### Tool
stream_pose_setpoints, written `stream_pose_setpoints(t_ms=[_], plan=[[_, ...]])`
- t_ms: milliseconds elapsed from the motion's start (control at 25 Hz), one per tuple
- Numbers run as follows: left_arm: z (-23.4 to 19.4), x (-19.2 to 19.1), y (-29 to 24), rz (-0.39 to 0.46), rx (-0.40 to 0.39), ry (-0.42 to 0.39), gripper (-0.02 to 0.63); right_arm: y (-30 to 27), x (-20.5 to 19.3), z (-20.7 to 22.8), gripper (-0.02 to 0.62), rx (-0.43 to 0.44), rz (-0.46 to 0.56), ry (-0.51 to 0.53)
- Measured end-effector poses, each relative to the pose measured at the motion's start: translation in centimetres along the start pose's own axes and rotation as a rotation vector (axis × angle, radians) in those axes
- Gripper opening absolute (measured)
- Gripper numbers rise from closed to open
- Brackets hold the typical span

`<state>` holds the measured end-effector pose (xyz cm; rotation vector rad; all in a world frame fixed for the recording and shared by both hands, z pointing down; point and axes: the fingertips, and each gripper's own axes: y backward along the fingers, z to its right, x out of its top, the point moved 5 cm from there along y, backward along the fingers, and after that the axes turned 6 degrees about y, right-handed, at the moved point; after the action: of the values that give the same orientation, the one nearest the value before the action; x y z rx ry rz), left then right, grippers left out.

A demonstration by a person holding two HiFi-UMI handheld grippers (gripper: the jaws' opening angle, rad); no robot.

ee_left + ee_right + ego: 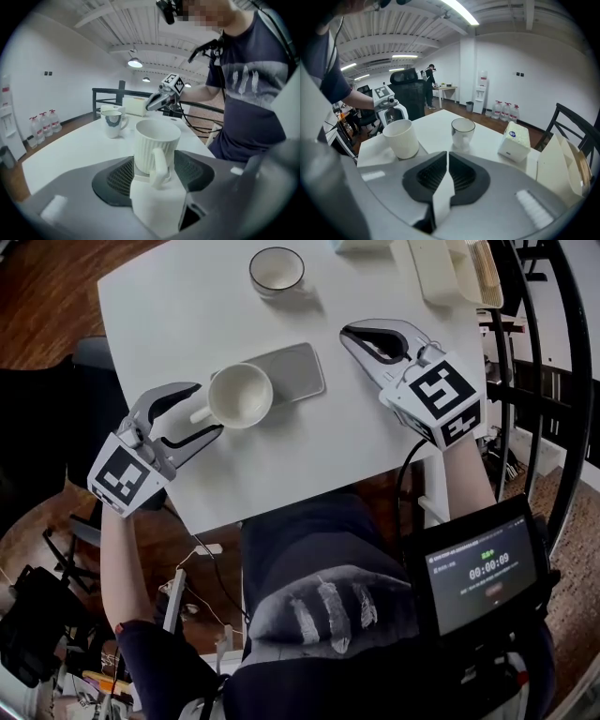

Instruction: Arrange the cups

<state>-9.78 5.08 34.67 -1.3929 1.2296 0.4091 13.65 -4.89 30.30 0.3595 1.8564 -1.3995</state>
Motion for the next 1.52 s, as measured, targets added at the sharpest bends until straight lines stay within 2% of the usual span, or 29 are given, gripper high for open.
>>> stream_pose_setpoints(t_ms=[40,160,200,240,560,720,800,880,1040,1120,1160,1280,1400,1520], plan=[[0.2,-0.2,-0.5,-0.02,-0.002,-0.04,0.267,0.1,0.0,0.0,0.015,-0.001,0.003,-0.001],[0.9,-0.5,-1.0,-0.043,-0.005,-0.134,0.106,0.1,0.0,-0.1,0.015,0.0,0.01,-0.002],[1.0,-0.5,-0.9,-0.048,0.003,-0.154,0.069,0.1,-0.1,-0.2,0.015,0.001,0.01,-0.002],[0.9,-0.6,-0.8,-0.051,0.012,-0.168,0.061,0.0,-0.2,-0.2,0.015,0.003,0.008,-0.003],[0.5,-1.3,-1.0,-0.054,0.019,-0.17,0.055,-0.5,-1.2,-0.1,0.015,0.005,0.001,-0.019],[0.6,-0.9,-1.2,-0.032,0.006,-0.088,0.073,0.1,-1.1,0.4,0.015,0.003,0.012,-0.015],[0.7,-0.3,-1.0,0.0,-0.004,-0.031,0.122,0.4,-1.0,0.6,0.015,0.003,0.012,-0.014],[1.0,0.7,-0.2,0.035,0.006,0.013,0.201,1.1,-0.6,0.8,0.015,0.001,0.012,-0.012],[1.5,4.9,2.9,0.121,0.067,0.064,0.209,2.7,0.6,2.1,0.015,0.003,0.037,0.004],[1.8,7.0,4.1,0.16,0.075,0.034,0.207,3.0,0.8,2.4,0.015,0.008,0.053,0.004],[2.0,7.9,4.4,0.174,0.066,0.003,0.204,3.1,0.9,2.5,0.015,0.008,0.058,0.003],[2.4,9.9,4.6,0.215,0.041,-0.085,0.028,2.9,1.0,2.4,0.015,0.008,0.067,0.004],[2.6,10.4,4.0,0.212,0.012,-0.094,0.012,2.7,1.1,2.3,0.015,0.009,0.069,0.01],[2.5,10.0,3.6,0.195,0.008,-0.043,0.012,2.8,0.9,2.5,0.015,0.003,0.068,0.01]])
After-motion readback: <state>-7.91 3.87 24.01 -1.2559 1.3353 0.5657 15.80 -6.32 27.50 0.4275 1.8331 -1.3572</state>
